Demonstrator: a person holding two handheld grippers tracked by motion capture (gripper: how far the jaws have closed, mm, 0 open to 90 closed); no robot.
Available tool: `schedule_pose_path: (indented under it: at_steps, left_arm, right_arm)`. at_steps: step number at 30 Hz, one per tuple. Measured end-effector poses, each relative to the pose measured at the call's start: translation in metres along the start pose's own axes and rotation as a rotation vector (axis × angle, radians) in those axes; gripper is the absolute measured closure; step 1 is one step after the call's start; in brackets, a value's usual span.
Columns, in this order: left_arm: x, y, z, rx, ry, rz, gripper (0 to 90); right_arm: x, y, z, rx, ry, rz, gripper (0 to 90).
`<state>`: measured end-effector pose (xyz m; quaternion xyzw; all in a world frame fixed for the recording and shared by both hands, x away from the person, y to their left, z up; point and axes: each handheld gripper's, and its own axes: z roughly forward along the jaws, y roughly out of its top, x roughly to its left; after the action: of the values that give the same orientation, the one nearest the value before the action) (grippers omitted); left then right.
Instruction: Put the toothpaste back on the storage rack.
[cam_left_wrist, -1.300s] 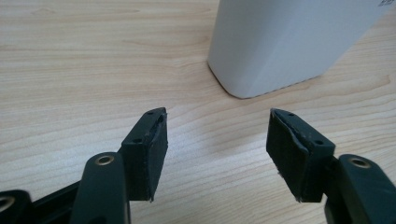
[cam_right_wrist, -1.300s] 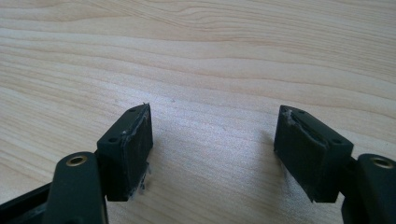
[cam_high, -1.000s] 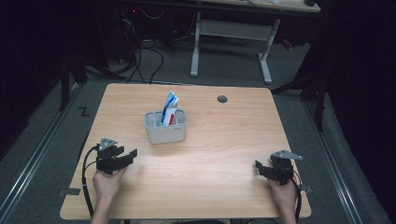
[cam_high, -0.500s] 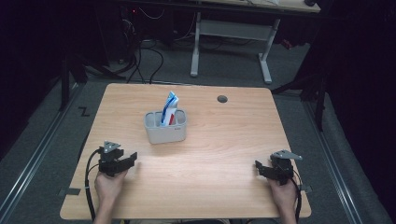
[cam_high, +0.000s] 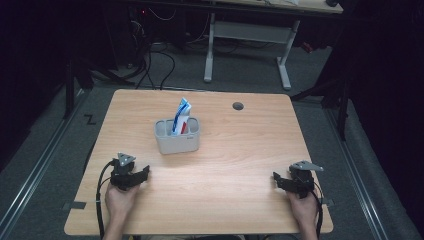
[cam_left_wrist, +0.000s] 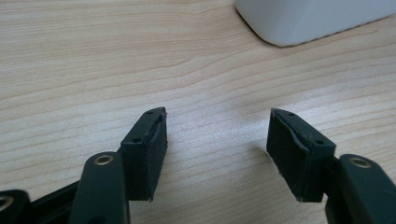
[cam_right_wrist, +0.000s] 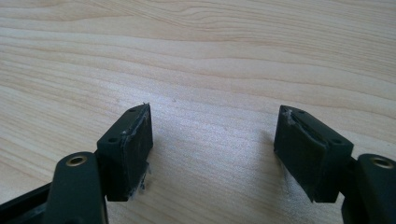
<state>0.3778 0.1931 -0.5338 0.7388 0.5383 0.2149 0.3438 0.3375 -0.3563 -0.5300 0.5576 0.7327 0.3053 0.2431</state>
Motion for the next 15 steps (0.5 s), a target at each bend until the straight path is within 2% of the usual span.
schedule_pose_path:
  at_steps: [2, 5, 15]
  left_arm:
    - [-0.0017, -0.0003, 0.0004, -0.004, -0.002, 0.001, 38.7]
    - [-0.0064, -0.0020, 0.0014, -0.007, 0.014, 0.052, 37.5]
    - [-0.0075, -0.0014, 0.0031, -0.008, 0.042, 0.024, 32.2]
  right_arm:
    - [0.0000, 0.0000, 0.0000, 0.000, -0.001, 0.000, 28.0]
    - [-0.0001, -0.0001, 0.0000, 0.000, -0.001, -0.001, 28.0]
    - [-0.0002, -0.0002, 0.0000, -0.001, 0.000, -0.002, 28.0]
